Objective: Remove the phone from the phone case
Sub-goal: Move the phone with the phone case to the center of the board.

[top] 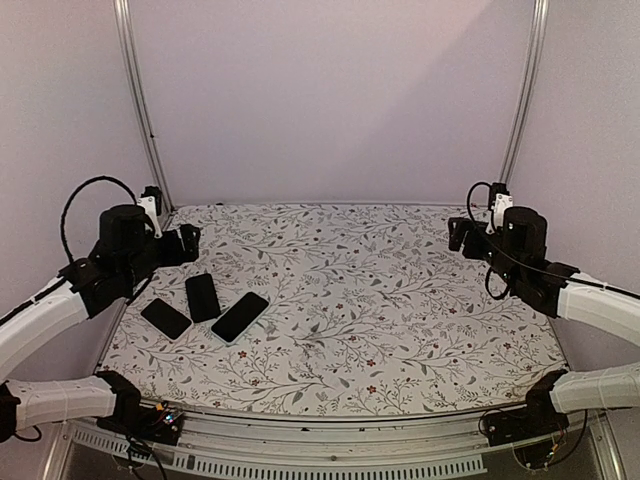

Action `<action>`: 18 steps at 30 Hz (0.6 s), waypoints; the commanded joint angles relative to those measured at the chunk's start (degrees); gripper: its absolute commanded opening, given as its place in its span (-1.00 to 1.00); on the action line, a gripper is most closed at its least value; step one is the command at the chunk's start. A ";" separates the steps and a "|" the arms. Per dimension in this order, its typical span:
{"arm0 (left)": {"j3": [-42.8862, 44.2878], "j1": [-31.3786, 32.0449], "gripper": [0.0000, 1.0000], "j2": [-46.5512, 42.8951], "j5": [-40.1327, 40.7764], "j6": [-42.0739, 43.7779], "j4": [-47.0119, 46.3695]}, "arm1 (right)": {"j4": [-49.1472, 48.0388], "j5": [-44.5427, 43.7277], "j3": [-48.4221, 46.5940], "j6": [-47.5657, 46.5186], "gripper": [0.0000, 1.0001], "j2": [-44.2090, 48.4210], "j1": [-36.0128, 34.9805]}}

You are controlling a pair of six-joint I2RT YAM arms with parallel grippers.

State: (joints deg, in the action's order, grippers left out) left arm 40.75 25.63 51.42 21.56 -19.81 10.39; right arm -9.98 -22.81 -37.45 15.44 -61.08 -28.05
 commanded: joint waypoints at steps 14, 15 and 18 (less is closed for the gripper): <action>-1.32 8.43 0.98 15.91 -14.33 -8.00 9.41 | 12.88 18.92 -1.32 16.30 0.98 -6.15 -0.87; -1.11 8.95 0.97 17.42 -14.47 -7.78 9.42 | 13.68 19.17 -1.91 16.62 0.98 -7.23 -0.93; 0.02 9.53 0.96 22.26 -15.75 -7.65 10.12 | 16.26 19.10 -3.83 17.22 0.98 -9.38 -1.14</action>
State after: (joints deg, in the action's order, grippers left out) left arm 38.63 33.71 69.25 8.29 -27.44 19.09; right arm 1.89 -5.32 -37.82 30.13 -68.34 -28.62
